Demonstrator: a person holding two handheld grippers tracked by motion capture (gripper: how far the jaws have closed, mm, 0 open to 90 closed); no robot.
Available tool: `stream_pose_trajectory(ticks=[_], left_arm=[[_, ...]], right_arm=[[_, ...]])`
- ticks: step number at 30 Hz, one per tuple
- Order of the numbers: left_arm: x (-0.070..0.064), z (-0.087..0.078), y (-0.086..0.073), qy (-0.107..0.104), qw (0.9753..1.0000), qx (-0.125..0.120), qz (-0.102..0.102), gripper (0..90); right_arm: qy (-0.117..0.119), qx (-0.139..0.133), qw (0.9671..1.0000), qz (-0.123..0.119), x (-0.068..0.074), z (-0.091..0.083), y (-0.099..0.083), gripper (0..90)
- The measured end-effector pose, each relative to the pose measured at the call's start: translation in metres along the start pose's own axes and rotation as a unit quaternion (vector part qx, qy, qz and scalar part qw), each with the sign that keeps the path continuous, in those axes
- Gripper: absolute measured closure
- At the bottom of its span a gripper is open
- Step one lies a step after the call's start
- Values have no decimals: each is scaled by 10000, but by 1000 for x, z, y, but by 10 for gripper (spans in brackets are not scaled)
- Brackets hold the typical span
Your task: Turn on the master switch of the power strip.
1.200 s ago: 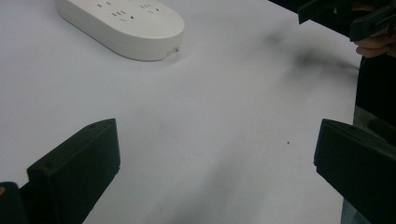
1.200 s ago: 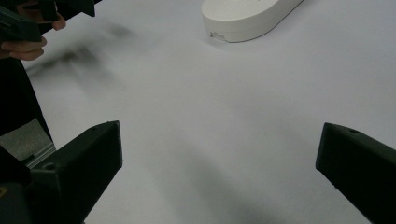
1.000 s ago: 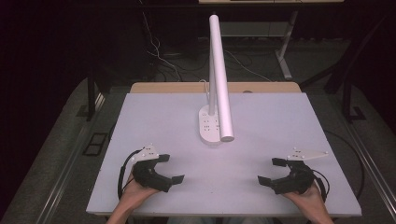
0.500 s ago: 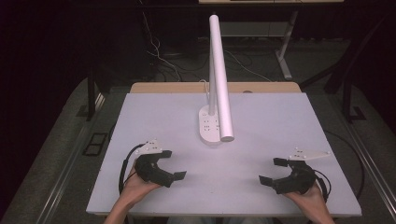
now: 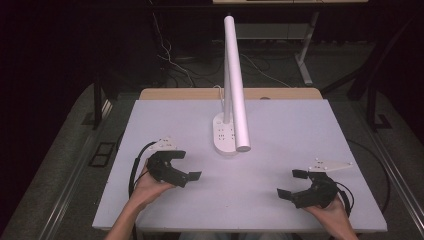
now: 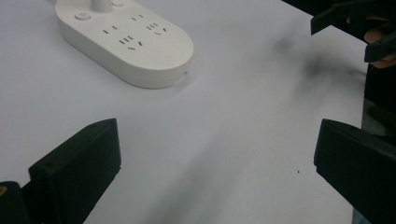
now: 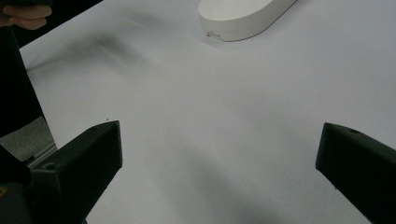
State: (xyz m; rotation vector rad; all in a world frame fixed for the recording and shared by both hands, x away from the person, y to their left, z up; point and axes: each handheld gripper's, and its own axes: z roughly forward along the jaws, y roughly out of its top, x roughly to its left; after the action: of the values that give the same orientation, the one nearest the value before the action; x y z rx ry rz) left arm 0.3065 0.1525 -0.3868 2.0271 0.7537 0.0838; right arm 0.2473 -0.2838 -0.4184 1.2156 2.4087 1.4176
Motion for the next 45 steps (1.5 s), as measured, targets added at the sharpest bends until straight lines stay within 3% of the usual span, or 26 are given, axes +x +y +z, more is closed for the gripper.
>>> stream_pose_trajectory(ticks=[19, 25, 45], left_arm=[[11, 6, 30, 68, 9997, 171, 144, 1], [15, 11, 41, 87, 9990, 338, 287, 1], [29, 25, 76, 164, 9976, 495, 460, 11]], right_arm=[[-4, -21, 10000, -5, -1, -1, -1, 0], [10, -22, 10000, -1, -1, -1, -1, 0], [-10, -32, 10000, -69, -1, -1, -1, 0]])
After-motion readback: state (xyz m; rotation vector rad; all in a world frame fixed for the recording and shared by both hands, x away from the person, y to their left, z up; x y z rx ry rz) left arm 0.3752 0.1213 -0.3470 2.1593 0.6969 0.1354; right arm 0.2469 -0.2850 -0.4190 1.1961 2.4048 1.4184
